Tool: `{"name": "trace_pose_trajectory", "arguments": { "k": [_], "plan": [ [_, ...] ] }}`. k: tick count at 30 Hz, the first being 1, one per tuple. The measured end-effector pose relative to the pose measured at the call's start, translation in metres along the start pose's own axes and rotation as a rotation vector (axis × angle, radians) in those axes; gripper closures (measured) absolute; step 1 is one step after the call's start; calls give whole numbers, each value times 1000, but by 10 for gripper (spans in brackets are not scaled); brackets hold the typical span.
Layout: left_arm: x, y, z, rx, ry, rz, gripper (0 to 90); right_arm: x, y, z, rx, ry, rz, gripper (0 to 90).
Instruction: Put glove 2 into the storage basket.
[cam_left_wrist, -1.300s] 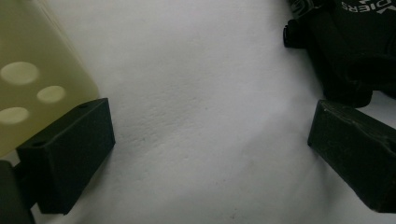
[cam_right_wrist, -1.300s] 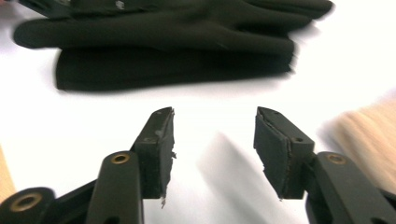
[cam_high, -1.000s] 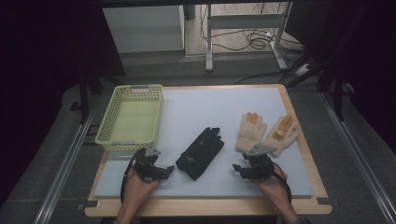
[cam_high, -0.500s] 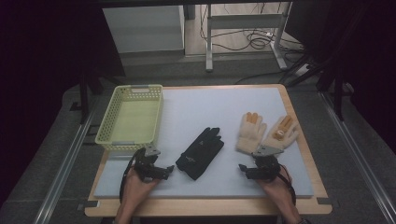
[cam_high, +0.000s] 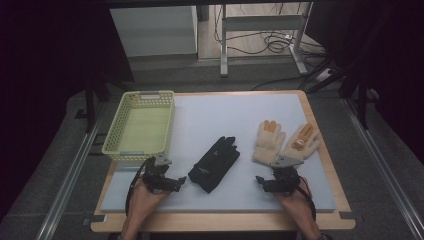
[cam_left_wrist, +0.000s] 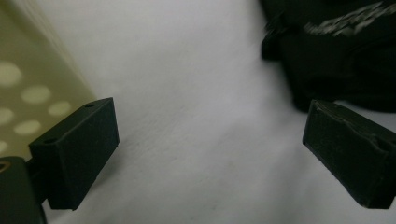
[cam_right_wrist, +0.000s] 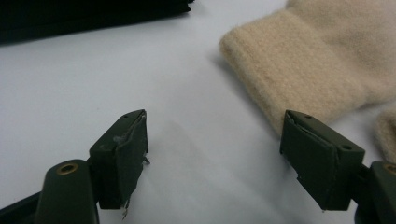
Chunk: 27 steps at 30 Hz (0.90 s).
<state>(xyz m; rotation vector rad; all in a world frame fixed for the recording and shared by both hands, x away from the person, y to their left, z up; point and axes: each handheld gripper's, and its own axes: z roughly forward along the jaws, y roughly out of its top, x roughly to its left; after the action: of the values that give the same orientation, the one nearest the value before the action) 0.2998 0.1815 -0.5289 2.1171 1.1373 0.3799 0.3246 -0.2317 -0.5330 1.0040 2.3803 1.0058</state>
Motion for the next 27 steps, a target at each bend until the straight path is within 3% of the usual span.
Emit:
{"name": "trace_pose_trajectory", "arguments": {
  "k": [5,10,15,21,24,27],
  "plan": [
    [-8,19,-15,-37,-58,29,46,0,0,0,0,0,0,228],
    [-20,46,-15,-38,-115,54,36,0,0,0,0,0,0,228],
    [-38,68,5,13,-162,73,10,0,0,0,0,1,0,227],
    [-56,80,33,53,-208,96,0,0,0,0,-2,2,2,225],
    [-63,83,41,64,-193,103,0,0,0,0,-1,3,0,224],
    [-68,83,50,88,-139,116,0,0,0,0,-1,3,-1,223]
  ]
}}
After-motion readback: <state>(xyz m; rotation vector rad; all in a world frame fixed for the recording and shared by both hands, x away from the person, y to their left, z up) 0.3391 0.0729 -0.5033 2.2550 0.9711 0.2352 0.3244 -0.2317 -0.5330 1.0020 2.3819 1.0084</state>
